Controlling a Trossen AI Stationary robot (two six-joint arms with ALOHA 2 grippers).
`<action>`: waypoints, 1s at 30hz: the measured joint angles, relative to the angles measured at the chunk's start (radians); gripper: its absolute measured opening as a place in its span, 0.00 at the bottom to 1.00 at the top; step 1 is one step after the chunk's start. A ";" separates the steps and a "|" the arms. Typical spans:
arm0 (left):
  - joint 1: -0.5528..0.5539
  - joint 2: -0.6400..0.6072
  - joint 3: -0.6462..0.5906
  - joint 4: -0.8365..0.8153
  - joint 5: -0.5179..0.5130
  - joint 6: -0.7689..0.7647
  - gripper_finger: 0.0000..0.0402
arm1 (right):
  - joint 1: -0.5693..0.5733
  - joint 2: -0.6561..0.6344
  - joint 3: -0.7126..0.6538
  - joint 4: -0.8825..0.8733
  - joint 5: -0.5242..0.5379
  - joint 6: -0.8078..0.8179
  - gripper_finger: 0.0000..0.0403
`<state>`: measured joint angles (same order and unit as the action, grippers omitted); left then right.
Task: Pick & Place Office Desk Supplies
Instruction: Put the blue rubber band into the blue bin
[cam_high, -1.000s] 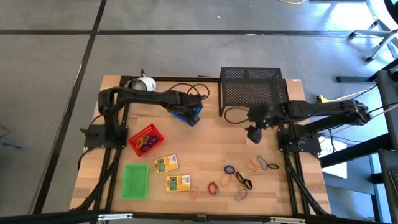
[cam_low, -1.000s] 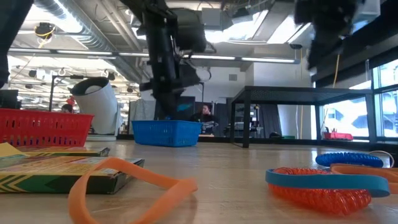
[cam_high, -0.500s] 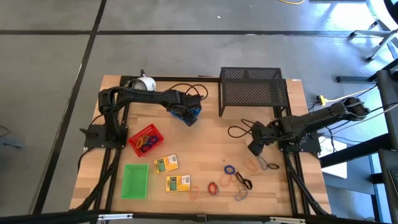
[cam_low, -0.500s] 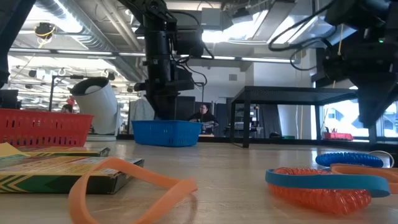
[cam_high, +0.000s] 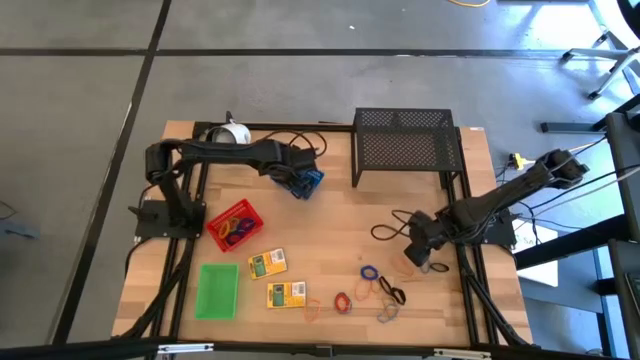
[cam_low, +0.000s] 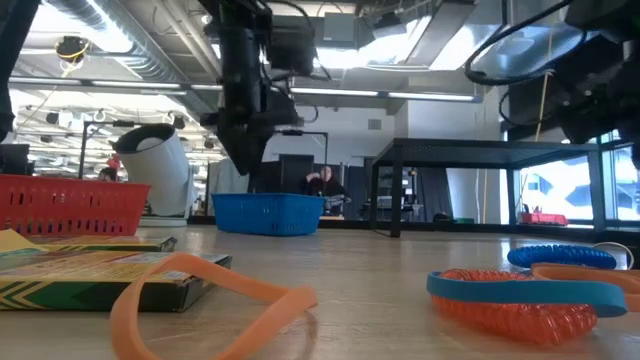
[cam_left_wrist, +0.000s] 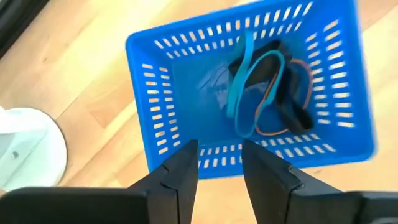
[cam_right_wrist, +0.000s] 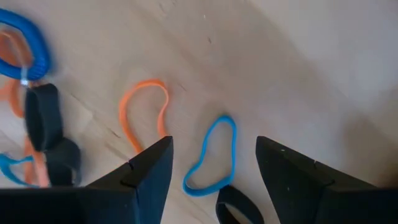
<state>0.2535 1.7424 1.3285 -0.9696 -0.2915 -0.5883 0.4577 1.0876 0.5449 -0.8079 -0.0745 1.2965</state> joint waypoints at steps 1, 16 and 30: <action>0.000 -0.013 0.000 0.001 0.003 -0.011 0.29 | 0.010 0.012 0.000 0.004 0.000 0.005 0.58; -0.067 -0.217 0.000 0.059 -0.001 -0.166 0.29 | 0.101 0.254 0.005 0.084 -0.010 -0.023 0.47; -0.160 -0.243 0.000 0.336 -0.004 -0.066 0.27 | 0.102 0.284 0.007 0.086 0.043 -0.073 0.04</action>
<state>0.0932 1.4990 1.3285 -0.6334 -0.2955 -0.6544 0.5594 1.3720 0.5518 -0.7218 -0.0316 1.2234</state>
